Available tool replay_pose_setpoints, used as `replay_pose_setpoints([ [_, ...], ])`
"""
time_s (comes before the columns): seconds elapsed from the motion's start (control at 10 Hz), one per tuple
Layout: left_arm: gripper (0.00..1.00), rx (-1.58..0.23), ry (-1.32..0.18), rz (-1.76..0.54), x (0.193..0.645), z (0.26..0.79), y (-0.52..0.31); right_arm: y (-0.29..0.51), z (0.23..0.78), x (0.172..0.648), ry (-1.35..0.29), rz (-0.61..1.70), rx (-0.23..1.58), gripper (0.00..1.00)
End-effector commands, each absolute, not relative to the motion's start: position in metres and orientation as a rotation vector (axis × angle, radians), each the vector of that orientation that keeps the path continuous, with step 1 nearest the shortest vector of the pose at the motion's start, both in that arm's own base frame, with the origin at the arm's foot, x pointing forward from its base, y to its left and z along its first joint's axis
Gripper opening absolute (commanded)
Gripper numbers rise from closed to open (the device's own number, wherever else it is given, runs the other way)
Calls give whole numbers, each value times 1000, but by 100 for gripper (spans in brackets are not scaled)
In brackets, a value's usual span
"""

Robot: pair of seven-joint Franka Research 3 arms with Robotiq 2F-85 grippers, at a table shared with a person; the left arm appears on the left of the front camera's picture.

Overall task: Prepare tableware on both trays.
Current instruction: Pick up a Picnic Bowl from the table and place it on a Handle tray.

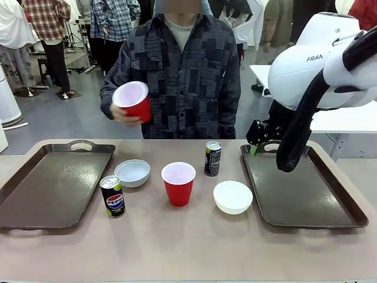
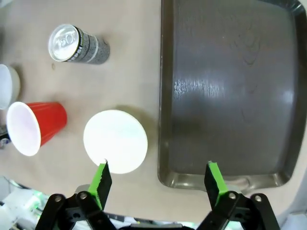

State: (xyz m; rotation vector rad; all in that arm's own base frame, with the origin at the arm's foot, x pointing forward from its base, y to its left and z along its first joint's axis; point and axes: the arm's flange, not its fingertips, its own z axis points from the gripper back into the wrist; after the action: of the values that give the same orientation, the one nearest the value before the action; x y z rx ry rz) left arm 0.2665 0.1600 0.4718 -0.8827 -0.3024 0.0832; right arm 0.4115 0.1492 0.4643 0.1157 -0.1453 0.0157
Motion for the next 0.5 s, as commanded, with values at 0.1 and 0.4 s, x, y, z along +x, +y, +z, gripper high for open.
replay_pose_setpoints([
  [0.1,100,-903,-316,81,267,472,161,152,468,402,-116,25,95,100],
  [0.4,100,-903,-316,81,267,472,161,164,416,402,-84,86,103,100],
])
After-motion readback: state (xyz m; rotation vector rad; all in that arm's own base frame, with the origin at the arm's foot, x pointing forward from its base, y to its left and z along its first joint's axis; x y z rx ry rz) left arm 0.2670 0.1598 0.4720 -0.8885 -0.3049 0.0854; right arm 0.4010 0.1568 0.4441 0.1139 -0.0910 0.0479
